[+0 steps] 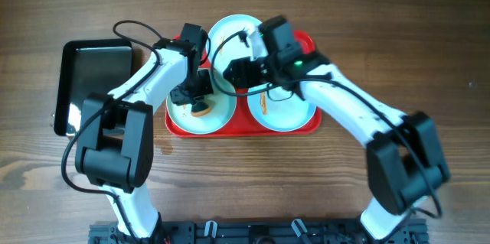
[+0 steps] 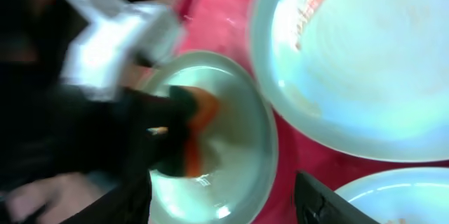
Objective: Clean dirty plates on tray and stack at the side
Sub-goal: 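Reach the right gripper to the lower-left plate rim and grasp it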
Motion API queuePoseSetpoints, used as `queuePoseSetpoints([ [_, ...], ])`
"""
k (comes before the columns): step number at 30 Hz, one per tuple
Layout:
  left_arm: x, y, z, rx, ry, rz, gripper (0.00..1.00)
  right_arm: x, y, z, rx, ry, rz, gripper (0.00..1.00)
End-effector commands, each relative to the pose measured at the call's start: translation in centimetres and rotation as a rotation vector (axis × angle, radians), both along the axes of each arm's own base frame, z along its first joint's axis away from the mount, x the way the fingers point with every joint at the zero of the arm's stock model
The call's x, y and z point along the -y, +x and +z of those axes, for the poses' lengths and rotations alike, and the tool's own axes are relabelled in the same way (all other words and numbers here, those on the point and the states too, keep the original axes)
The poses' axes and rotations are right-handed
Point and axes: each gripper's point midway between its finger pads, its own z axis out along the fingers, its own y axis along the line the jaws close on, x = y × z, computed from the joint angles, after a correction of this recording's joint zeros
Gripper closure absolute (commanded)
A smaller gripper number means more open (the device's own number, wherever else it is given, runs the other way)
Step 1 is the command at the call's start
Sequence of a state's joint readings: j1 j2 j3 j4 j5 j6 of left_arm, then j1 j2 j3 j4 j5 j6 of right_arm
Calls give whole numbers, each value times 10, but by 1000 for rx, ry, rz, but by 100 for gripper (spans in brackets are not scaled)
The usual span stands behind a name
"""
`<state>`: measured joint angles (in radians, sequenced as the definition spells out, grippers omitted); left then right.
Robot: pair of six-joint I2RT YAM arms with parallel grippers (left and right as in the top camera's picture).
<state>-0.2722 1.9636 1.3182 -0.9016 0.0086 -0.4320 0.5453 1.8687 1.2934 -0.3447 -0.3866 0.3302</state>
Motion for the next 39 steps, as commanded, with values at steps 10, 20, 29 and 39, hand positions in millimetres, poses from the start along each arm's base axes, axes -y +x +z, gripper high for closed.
queuePoseSetpoints([
  [10,-6,3,4,3,6,16,96,-5,17,-57,-20,-94,-92,54],
  [20,-5,3,4,3,6,16,96,-15,6,-75,-58,-121,-97,57],
  [29,-5,5,5,11,3,16,96,-14,2,-92,-111,-138,-151,76],
  [39,12,8,6,20,-86,0,96,-21,-4,-93,-104,-146,-122,96],
])
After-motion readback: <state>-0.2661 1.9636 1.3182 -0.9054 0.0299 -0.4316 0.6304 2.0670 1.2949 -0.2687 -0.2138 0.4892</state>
